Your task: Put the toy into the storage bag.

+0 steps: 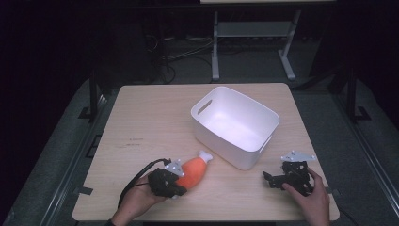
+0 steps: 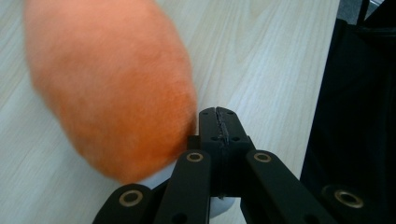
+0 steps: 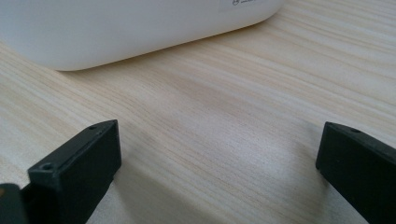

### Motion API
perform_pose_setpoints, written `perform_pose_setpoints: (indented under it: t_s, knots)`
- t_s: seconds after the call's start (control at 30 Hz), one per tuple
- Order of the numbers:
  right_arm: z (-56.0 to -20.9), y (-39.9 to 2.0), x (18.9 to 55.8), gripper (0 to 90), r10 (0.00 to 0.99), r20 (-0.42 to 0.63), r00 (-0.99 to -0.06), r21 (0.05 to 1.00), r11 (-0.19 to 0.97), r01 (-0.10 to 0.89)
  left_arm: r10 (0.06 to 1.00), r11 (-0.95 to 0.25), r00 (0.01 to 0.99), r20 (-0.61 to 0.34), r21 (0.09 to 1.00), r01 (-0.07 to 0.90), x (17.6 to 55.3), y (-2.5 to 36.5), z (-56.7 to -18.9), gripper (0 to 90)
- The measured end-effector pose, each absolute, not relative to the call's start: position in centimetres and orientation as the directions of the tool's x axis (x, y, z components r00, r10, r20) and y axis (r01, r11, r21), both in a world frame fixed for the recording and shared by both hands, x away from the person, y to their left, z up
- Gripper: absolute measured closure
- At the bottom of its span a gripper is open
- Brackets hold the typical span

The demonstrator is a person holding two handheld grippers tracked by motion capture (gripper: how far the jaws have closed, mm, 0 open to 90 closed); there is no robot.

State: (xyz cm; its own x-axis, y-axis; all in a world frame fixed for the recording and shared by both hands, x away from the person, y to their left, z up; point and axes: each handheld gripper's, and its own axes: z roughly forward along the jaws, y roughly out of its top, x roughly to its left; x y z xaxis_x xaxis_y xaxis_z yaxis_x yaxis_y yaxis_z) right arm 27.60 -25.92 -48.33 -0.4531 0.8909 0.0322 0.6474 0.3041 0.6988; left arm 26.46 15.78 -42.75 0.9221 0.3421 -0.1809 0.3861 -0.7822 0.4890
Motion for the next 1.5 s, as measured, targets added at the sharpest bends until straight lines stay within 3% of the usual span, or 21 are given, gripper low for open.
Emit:
perform_pose_setpoints:
  t_s: [0.5,0.83,1.03,1.07,1.27,1.5]
  knots:
    - [-48.3,-25.9,27.6,0.0,0.891,0.033,-0.453,0.699,0.303,0.648,0.428,-0.737,0.887,-0.174,0.501,0.454,26.8,19.6,-42.4,89.7]
    - [-48.3,-25.9,27.6,0.0,0.891,0.033,-0.453,0.699,0.304,0.648,0.418,-0.724,0.894,-0.16,0.536,0.435,26.7,19.6,-41.1,87.3]
    - [-48.3,-25.9,27.6,0.0,0.891,0.031,-0.454,0.699,0.305,0.647,0.411,-0.726,0.901,-0.139,0.549,0.415,26.9,19.5,-39.7,73.9]
    - [-48.3,-25.9,27.6,0.0,0.891,0.032,-0.453,0.699,0.304,0.648,0.403,-0.737,0.908,-0.112,0.549,0.394,27.1,19.3,-39.3,64.2]
    - [-48.3,-25.9,27.6,0.0,0.891,0.033,-0.453,0.699,0.303,0.648,0.414,-0.733,0.905,-0.101,0.552,0.397,27.9,18.9,-38.4,42.4]
    - [-48.3,-25.9,27.6,0.0,0.891,0.033,-0.453,0.699,0.303,0.648,0.402,-0.75,0.911,-0.09,0.539,0.384,28.8,18.1,-38.4,26.9]
